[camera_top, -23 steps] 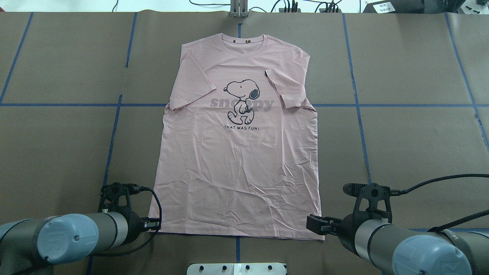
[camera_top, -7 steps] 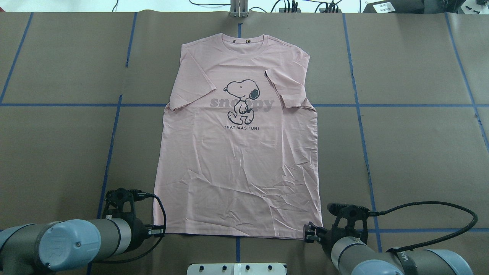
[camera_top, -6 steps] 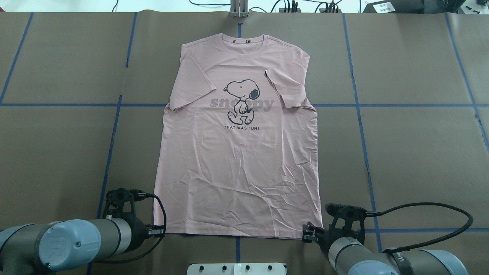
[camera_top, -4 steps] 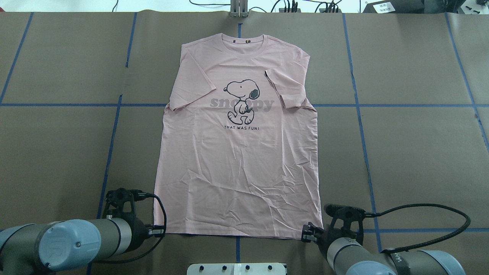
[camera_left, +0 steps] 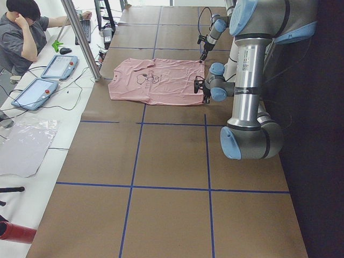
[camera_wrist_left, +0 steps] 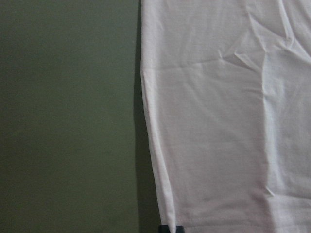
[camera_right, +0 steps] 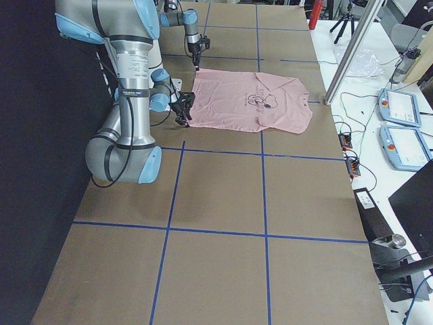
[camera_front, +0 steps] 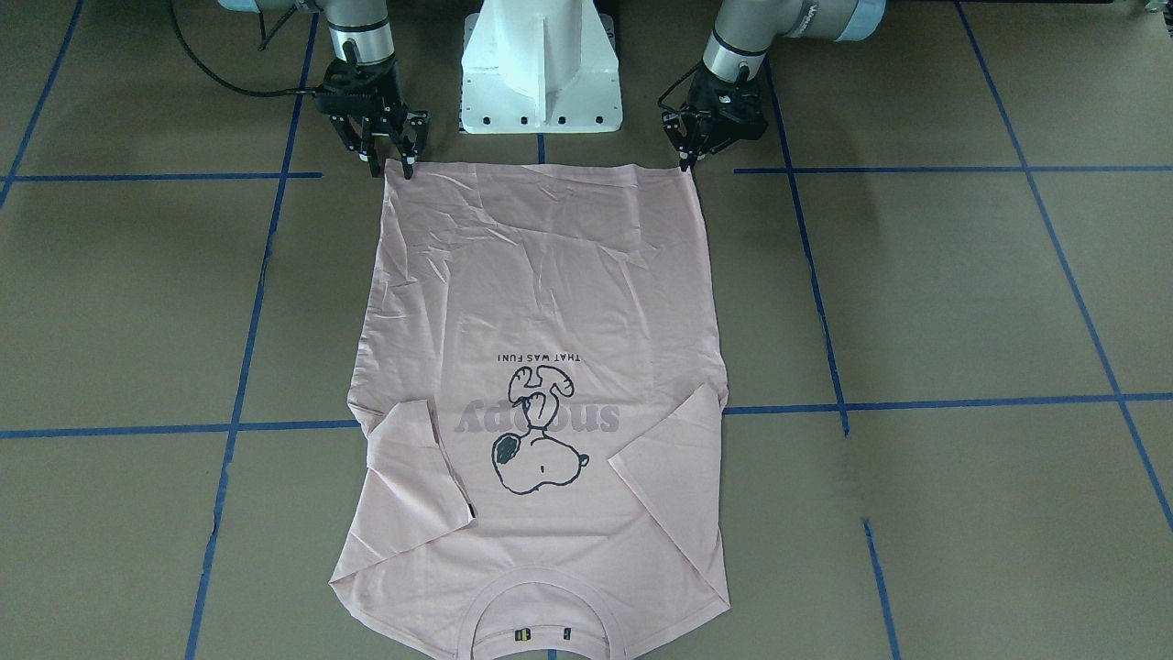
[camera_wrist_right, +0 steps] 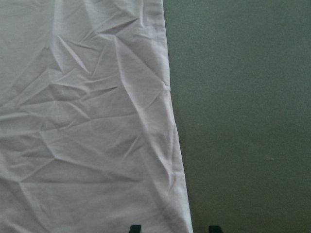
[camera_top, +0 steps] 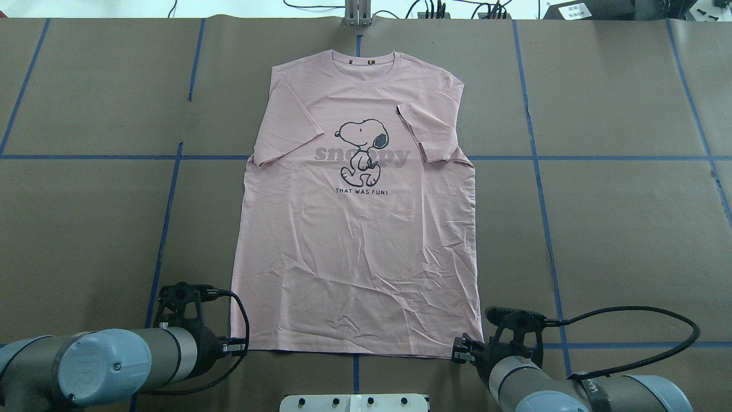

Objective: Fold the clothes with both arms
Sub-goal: 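Grasp the hem corners with both grippers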

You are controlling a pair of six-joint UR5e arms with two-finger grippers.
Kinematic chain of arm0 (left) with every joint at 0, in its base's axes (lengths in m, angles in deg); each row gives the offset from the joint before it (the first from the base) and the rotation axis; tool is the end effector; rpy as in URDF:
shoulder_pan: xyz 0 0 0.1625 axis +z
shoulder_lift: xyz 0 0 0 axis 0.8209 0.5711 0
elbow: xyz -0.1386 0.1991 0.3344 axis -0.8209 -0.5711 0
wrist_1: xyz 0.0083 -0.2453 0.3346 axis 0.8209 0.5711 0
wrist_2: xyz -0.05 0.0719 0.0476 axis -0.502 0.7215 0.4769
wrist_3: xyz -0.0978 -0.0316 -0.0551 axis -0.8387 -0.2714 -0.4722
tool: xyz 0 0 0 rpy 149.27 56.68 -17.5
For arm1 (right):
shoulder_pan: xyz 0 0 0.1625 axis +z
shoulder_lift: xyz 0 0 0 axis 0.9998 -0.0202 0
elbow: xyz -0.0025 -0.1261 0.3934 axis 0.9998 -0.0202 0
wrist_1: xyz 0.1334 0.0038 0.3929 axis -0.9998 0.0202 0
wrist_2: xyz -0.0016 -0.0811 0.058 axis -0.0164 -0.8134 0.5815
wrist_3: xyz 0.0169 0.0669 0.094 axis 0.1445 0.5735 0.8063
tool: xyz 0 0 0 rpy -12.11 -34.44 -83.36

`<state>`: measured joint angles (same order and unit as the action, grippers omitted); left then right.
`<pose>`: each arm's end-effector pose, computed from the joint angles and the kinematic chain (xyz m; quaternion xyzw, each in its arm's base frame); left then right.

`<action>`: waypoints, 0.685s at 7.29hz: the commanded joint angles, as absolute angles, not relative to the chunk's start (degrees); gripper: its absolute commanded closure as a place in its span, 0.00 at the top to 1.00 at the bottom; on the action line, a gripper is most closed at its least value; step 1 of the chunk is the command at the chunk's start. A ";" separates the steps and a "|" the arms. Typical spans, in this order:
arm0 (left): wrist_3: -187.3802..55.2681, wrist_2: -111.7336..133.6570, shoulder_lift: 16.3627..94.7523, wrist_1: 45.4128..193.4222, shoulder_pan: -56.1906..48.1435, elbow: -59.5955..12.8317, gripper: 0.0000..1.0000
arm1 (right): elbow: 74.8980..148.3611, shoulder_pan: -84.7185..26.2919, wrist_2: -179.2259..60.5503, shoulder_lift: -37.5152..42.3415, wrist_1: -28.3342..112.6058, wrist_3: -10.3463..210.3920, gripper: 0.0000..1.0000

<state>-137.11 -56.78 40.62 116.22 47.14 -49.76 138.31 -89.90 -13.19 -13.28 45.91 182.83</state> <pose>0.4955 -0.2060 0.3509 0.0549 0.4591 -0.0325 0.8861 -0.5083 -0.1655 0.3644 0.1342 -0.3786 0.1326 0.9061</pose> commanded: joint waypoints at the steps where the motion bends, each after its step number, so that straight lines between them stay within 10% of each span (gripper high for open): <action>1: -137.11 -56.71 40.62 116.25 47.17 -49.75 0.00 | 138.43 -89.90 -12.93 -13.12 45.90 182.75 0.11; 5: -137.11 -56.71 40.71 116.25 47.17 -49.83 0.00 | 138.87 -89.90 -13.01 -13.21 45.90 182.66 0.00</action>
<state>-137.11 -56.72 40.65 116.25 47.17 -49.82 138.76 -89.90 -12.95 -13.17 45.90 182.67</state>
